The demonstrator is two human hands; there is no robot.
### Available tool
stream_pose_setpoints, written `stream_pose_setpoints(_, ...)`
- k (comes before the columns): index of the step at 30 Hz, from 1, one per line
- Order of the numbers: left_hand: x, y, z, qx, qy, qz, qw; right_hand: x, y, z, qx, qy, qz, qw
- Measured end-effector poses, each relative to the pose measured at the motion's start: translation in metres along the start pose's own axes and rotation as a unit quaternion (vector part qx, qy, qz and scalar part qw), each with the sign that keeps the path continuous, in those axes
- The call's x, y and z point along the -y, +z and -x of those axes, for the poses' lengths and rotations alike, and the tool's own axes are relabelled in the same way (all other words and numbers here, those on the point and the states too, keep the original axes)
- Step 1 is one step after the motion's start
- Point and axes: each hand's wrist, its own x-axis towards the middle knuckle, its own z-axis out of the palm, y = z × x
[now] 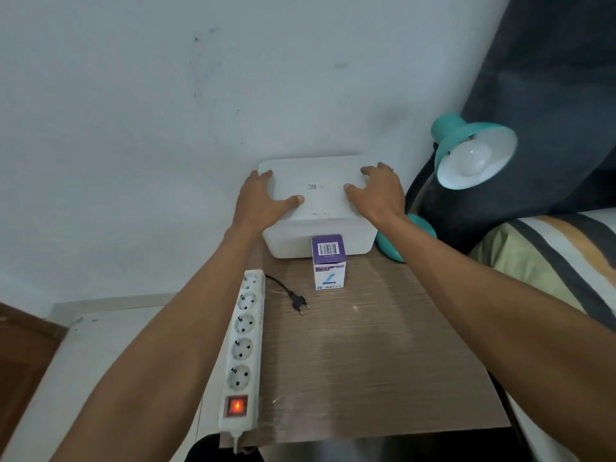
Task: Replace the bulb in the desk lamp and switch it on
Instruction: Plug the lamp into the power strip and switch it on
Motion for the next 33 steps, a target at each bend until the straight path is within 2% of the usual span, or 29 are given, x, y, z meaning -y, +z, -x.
stream_pose_setpoints(2, 0.000, -0.005, 0.010, -0.007, 0.004, 0.003, 1.000, 0.010, -0.006, 0.008, -0.036, -0.040, -0.010, 0.999)
stream_pose_setpoints(5, -0.001, -0.006, 0.046, -0.066, 0.016, 0.070, 0.995, 0.032, -0.008, 0.033, -0.072, -0.106, -0.006, 0.992)
stream_pose_setpoints(7, 0.006, 0.000, 0.078, -0.098, 0.000, 0.130, 0.987, 0.049, 0.001, 0.054, -0.077, -0.133, -0.025, 0.988)
stream_pose_setpoints(9, 0.024, 0.008, 0.111, -0.095, -0.025, 0.147, 0.984, 0.061, 0.017, 0.079, -0.058, -0.152, -0.035, 0.986)
stream_pose_setpoints(15, 0.089, 0.018, 0.196, -0.036, -0.044, 0.150, 0.987, 0.066, 0.077, 0.140, 0.058, -0.128, -0.029, 0.990)
stream_pose_setpoints(21, 0.132, 0.026, 0.235, 0.061, -0.075, 0.174, 0.980, 0.038, 0.120, 0.167, 0.168, -0.067, 0.128, 0.975)
stream_pose_setpoints(24, 0.135, 0.021, 0.238, 0.093, -0.074, 0.184, 0.976, 0.029, 0.135, 0.174, 0.172, -0.052, 0.179, 0.967)
stream_pose_setpoints(28, 0.144, 0.018, 0.242, 0.137, -0.062, 0.183, 0.971, 0.029, 0.143, 0.172, 0.142, -0.063, 0.211, 0.965)
stream_pose_setpoints(33, 0.152, 0.019, 0.245, 0.135, -0.060, 0.214, 0.966, 0.031, 0.149, 0.171, 0.125, -0.056, 0.218, 0.966)
